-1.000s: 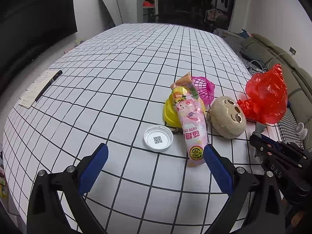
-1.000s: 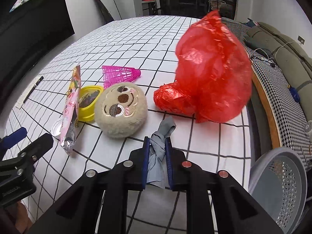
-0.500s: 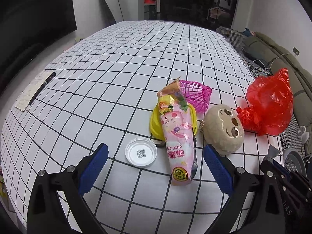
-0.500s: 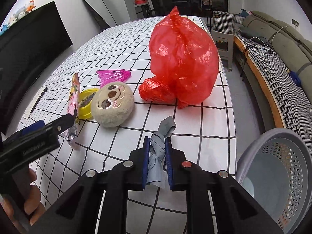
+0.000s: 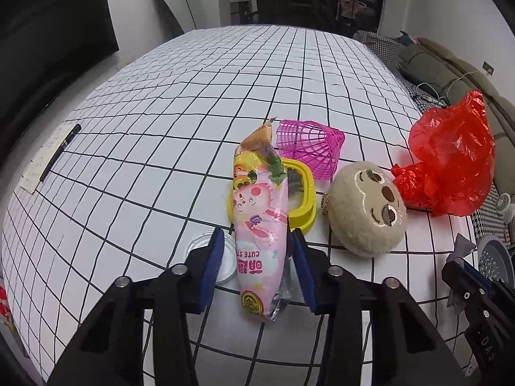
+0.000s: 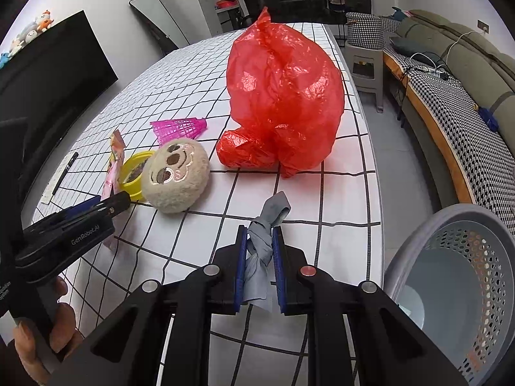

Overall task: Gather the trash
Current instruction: 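Grasp the pink snack bag with the left gripper while the right holds the cloth, then carry the cloth and snack bag over the basket and open both grippers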

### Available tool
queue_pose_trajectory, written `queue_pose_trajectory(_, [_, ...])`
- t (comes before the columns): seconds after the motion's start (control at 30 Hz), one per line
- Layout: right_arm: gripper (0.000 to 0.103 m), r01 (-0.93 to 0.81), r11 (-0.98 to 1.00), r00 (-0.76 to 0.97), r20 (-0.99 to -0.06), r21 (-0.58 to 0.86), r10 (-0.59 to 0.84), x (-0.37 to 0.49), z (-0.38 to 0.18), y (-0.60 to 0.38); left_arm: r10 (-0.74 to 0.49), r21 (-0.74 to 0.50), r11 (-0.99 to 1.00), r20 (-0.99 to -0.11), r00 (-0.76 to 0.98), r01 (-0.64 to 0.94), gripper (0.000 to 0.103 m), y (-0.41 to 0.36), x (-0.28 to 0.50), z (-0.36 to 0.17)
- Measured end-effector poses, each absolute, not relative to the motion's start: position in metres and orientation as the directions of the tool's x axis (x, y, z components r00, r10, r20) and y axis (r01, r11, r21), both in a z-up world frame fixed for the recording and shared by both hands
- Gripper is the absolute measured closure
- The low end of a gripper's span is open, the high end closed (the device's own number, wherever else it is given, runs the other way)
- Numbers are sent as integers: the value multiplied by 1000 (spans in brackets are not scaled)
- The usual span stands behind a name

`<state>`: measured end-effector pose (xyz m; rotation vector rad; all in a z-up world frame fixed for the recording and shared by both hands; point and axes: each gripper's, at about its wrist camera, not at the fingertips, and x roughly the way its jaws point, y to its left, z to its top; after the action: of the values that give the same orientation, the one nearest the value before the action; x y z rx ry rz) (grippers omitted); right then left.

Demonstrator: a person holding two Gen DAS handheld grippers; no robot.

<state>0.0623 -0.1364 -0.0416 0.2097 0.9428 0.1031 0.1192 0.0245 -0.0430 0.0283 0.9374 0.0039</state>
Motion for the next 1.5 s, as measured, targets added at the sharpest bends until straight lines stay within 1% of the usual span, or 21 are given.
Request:
queue_pose_trajectory(0.03, [87,3,975,585,-791,223,179,62,-41,-137,14,27,1000,-806,592,13,75,25,119,-43])
queue_pose_trajectory(0.13, [87,3,975,587,-789,222,178,60,-41,-136,7,24,1000,-803,596,20,77,25,115,-41])
queue_pose_trajectory(0.57, [87,17,977,618,-770,212,157,42,-26,-136,-5,9,1000,-757,654,19,78,44,78,-14])
queue_pose_trajectory(0.8, [87,43,978,634,-762,203,131,21,-18,-139,-50,2,997,-732,680,76,78,34,51,-3])
queue_pose_trajectory(1.07, [87,98,976,655,-751,194,84,-15,-11,-164,-140,-14,983,-707,693,184,78,-6,23,6])
queue_pose_trajectory(1.27, [87,170,968,652,-758,185,30,-45,-8,-199,-207,-27,964,-696,687,263,78,-43,10,11])
queue_pose_trajectory(1.5, [87,282,943,635,-771,178,-44,-80,-12,-253,-274,-27,931,-709,650,364,78,-97,-7,6])
